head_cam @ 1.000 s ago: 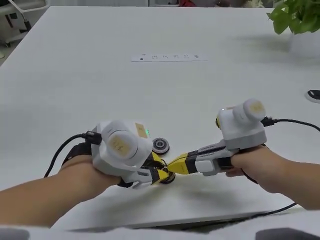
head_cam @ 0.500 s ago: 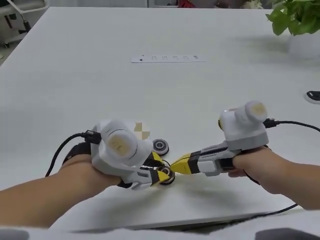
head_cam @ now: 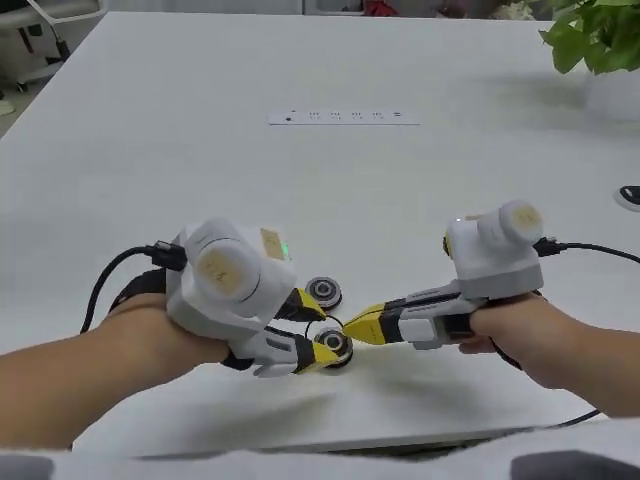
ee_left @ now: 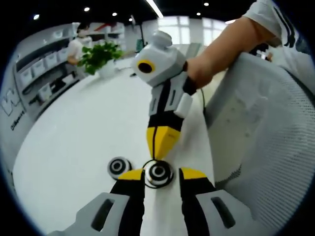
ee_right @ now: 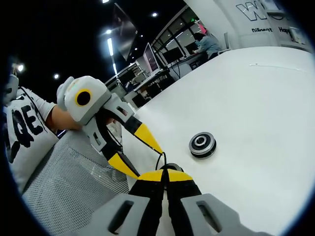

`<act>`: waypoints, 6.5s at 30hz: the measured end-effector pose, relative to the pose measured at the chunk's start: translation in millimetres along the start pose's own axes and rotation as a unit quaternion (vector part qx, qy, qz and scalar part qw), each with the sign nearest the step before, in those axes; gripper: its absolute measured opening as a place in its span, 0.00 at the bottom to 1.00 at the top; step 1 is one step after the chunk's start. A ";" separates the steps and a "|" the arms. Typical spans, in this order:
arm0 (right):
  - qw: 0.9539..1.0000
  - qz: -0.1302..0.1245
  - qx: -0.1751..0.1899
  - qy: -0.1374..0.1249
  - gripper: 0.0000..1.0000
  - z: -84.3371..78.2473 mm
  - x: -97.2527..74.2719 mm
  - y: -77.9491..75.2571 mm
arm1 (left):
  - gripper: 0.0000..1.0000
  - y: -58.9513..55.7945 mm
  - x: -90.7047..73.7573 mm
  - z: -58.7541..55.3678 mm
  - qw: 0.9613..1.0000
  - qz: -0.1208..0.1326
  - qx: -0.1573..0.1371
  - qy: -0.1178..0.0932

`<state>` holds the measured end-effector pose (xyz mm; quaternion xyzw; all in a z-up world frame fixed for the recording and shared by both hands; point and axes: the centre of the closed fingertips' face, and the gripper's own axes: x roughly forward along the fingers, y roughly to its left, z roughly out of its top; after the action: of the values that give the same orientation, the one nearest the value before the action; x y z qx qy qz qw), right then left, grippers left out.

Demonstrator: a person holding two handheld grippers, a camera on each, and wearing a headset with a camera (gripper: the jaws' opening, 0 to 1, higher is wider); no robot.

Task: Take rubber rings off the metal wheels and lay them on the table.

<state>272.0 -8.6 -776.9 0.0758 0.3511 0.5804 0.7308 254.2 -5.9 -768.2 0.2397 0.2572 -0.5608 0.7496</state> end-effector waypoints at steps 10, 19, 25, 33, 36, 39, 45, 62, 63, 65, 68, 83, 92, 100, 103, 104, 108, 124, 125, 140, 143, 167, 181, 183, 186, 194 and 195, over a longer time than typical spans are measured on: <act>1.000 0.007 -0.008 -0.005 0.00 6.9 0.8 4.8 | 0.36 7.5 -22.1 -0.7 1.000 0.012 -0.009 -0.010; 1.000 0.016 -0.021 -0.008 0.00 16.8 2.5 15.4 | 0.43 15.3 -42.8 1.6 0.999 0.024 -0.023 -0.030; 0.999 0.020 -0.031 -0.003 0.00 20.0 4.7 20.6 | 0.48 14.3 -52.1 2.4 0.998 0.028 -0.029 -0.038; 0.999 0.029 -0.032 -0.005 0.00 29.0 11.3 26.7 | 0.52 18.1 -63.6 -4.9 0.997 0.040 -0.042 -0.042; 0.999 0.031 -0.034 -0.005 0.00 31.8 14.9 28.1 | 0.54 18.9 -66.6 -8.6 0.997 0.044 -0.047 -0.042; 0.999 0.033 -0.038 -0.002 0.00 33.8 19.9 29.5 | 0.56 19.5 -70.5 -13.3 0.997 0.048 -0.052 -0.042; 0.998 0.040 -0.040 0.004 0.00 33.4 29.8 32.4 | 0.57 21.0 -77.7 -18.8 0.995 0.056 -0.068 -0.047; 0.997 0.035 -0.056 0.028 0.00 21.3 46.8 22.3 | 0.58 25.0 -86.5 -31.3 0.992 0.072 -0.088 -0.045; 0.997 0.035 -0.056 0.029 0.00 20.6 47.8 21.7 | 0.58 24.8 -86.4 -32.0 0.992 0.072 -0.089 -0.045; 0.997 0.034 -0.060 0.035 0.00 17.8 50.5 20.5 | 0.58 24.6 -86.4 -32.4 0.992 0.072 -0.090 -0.045; 0.996 0.033 -0.065 0.043 0.00 14.8 53.6 18.8 | 0.59 24.5 -86.5 -32.5 0.992 0.073 -0.090 -0.045; 0.993 0.033 -0.094 0.068 0.00 5.1 63.5 19.6 | 0.58 24.2 -88.2 -36.1 0.992 0.078 -0.092 -0.042; 0.991 0.027 -0.106 0.074 0.05 3.0 63.6 17.4 | 0.58 24.4 -88.1 -37.9 0.992 0.078 -0.093 -0.040; 0.990 0.018 -0.115 0.073 0.19 4.8 60.9 14.4 | 0.59 24.4 -88.2 -38.6 0.992 0.078 -0.092 -0.037; 0.990 0.016 -0.122 0.071 0.23 7.4 58.5 15.2 | 0.59 24.1 -88.6 -38.5 0.992 0.077 -0.092 -0.036; 0.990 0.017 -0.123 0.070 0.24 8.2 57.9 15.8 | 0.59 24.2 -88.7 -38.6 0.992 0.077 -0.091 -0.035; 0.989 0.018 -0.129 0.067 0.28 12.3 54.7 18.5 | 0.59 24.4 -88.6 -38.5 0.992 0.077 -0.092 -0.035; 0.988 0.016 -0.141 0.056 0.33 19.6 35.5 20.4 | 0.59 26.4 -83.2 -30.2 0.993 0.072 -0.085 -0.035; 0.988 0.015 -0.142 0.056 0.33 19.4 34.0 19.7 | 0.59 26.8 -82.5 -29.3 0.993 0.071 -0.084 -0.034; 0.989 0.006 -0.137 0.048 0.33 18.0 18.3 13.8 | 0.58 32.2 -71.6 -21.0 0.994 0.062 -0.078 -0.034; 0.990 0.005 -0.136 0.046 0.33 18.2 15.7 12.6 | 0.58 32.9 -69.6 -20.0 0.995 0.060 -0.076 -0.032; 0.990 -0.009 -0.132 0.050 0.32 2.0 -1.3 2.4 | 0.55 32.9 -44.6 -13.1 0.997 0.035 -0.065 -0.021; 0.989 -0.010 -0.132 0.062 0.31 -11.6 -1.0 -2.8 | 0.53 30.3 -27.8 -13.6 0.998 0.016 -0.060 -0.009; 0.989 -0.010 -0.133 0.063 0.30 -12.9 -0.7 -3.2 | 0.52 30.5 -25.5 -13.7 0.998 0.014 -0.060 -0.008; 0.988 -0.009 -0.136 0.067 0.29 -15.8 -0.3 -4.4 | 0.52 30.1 -22.1 -13.2 0.998 0.011 -0.060 -0.007; 0.987 -0.006 -0.139 0.076 0.28 -23.3 1.4 -8.0 | 0.50 26.0 -11.8 -11.8 0.998 -0.001 -0.056 -0.003; 0.987 -0.005 -0.140 0.078 0.27 -23.9 1.7 -8.1 | 0.49 25.4 -10.9 -11.8 0.998 -0.002 -0.055 -0.002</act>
<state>264.3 -16.7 -799.6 -0.0740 0.3227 0.6242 0.7077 274.7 16.0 -768.2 0.1961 0.2866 -0.5481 0.7609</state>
